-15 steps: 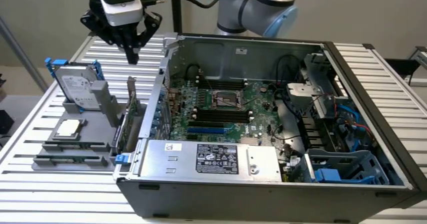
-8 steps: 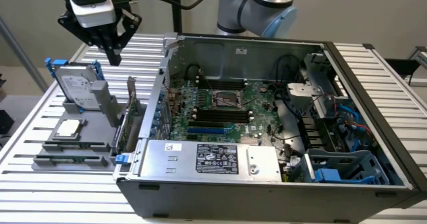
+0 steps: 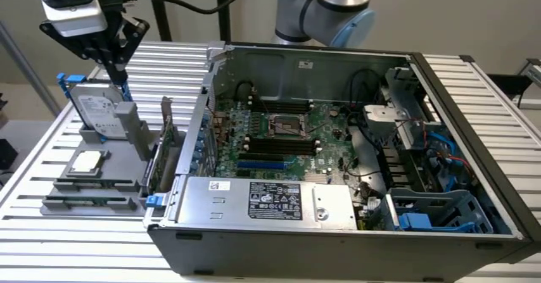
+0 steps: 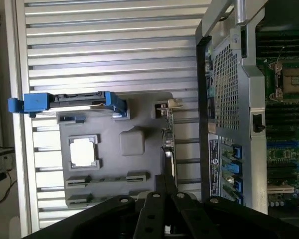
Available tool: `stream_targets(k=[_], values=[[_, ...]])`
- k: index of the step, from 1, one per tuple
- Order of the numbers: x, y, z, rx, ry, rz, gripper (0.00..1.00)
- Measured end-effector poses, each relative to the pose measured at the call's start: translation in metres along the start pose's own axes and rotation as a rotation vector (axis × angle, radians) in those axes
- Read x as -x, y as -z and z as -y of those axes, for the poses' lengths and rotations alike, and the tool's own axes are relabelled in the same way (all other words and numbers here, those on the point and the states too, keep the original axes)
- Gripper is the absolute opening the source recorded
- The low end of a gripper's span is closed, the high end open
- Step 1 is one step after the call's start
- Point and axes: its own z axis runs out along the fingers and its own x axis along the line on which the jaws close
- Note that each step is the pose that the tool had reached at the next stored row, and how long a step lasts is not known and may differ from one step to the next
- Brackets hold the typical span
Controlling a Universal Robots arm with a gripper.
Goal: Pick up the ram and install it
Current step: 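Reach for the ram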
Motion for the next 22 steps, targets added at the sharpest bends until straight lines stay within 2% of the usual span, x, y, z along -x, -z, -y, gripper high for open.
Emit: stream_targets(k=[12, 15, 17, 19, 22], values=[[-0.053, 0.0000, 0.0105, -0.0006, 0.000, -0.0086, 0.11], [-0.061, -0.0001, 0.0136, -0.0019, 0.000, -0.0091, 0.11], [-0.063, 0.0000, 0.0161, -0.0048, 0.000, -0.0100, 0.11], [-0.063, 0.0001, 0.0182, -0.0104, 0.000, -0.0111, 0.11], [-0.063, 0.0002, 0.0208, -0.0246, 0.003, -0.0123, 0.11]])
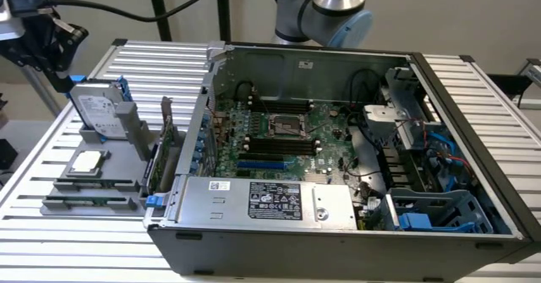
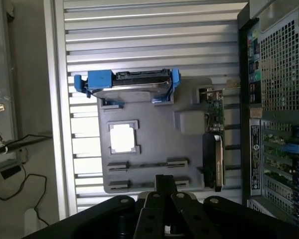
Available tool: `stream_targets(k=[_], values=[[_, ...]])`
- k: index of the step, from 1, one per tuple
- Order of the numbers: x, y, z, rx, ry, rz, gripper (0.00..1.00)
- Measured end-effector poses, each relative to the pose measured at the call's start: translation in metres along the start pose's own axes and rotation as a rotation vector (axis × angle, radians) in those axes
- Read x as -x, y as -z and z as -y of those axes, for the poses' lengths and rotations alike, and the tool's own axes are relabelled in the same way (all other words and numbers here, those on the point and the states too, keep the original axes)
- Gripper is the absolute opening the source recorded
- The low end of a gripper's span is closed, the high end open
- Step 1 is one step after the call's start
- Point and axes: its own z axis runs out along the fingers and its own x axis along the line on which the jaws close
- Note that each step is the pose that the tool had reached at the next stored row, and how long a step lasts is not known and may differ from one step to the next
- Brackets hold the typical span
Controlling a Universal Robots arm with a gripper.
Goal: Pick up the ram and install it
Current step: 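Reach for the ram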
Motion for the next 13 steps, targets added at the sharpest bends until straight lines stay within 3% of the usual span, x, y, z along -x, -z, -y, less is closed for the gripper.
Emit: stream_targets(k=[2, 6, 13], values=[[0.000, 0.0001, 0.0023, -0.0085, 0.002, -0.0013, 0.11], [0.001, 0.0003, 0.0094, -0.0172, 0.005, -0.0072, 0.11], [0.002, -0.0009, 0.0235, -0.0241, 0.012, -0.0145, 0.11]])
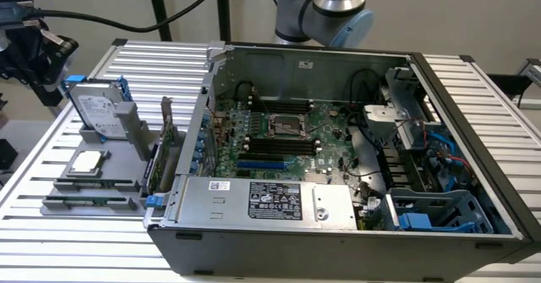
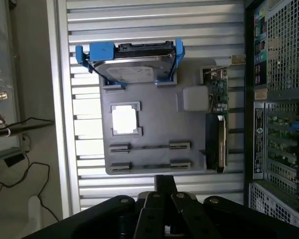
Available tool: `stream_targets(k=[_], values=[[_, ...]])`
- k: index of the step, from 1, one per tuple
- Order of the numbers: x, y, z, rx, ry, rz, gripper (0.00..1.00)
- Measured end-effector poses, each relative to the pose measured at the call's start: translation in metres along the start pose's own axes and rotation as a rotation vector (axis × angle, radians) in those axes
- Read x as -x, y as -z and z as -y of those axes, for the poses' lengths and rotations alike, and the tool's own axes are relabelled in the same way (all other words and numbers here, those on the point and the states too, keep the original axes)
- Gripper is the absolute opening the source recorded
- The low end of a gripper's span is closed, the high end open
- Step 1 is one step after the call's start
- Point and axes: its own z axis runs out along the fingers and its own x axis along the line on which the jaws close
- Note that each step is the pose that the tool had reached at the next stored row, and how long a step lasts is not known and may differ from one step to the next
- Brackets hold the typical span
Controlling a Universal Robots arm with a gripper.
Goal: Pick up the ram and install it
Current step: 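Reach for the ram, then pick up the ram and move it above insertion slot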
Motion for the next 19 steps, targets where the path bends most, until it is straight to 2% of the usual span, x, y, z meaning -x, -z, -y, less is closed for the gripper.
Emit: stream_targets(k=[6, 9, 19], values=[[0.0005, -0.0072, 0.0080, 0.0001, 0.018, -0.0021, 0.11], [0.0007, -0.0098, 0.0106, 0.0051, 0.024, -0.0024, 0.11], [0.0007, -0.0099, 0.0107, 0.0054, 0.024, -0.0023, 0.11]])
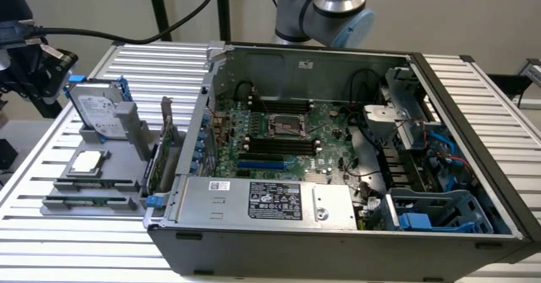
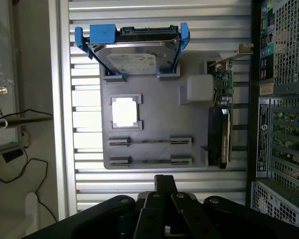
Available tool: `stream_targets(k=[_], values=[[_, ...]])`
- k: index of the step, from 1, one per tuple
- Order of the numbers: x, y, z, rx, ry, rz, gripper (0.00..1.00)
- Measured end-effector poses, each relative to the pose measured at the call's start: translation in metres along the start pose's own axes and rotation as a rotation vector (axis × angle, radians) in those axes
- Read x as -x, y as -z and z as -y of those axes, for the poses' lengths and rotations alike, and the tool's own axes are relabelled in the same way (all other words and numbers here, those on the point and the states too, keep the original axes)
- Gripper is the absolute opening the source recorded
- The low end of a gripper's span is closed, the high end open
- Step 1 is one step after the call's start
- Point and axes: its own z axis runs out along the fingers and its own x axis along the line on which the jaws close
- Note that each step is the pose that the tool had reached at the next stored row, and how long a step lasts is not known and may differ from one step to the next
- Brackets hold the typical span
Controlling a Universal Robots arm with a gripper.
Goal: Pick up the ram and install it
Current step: 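Pick up the ram and move it above insertion slot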
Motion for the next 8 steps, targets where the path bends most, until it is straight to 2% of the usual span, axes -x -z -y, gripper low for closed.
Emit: stream_targets(k=[8], values=[[-0.0006, 0.0000, 0.0001, -0.0001, 0.011, -0.0001, 0.11]])
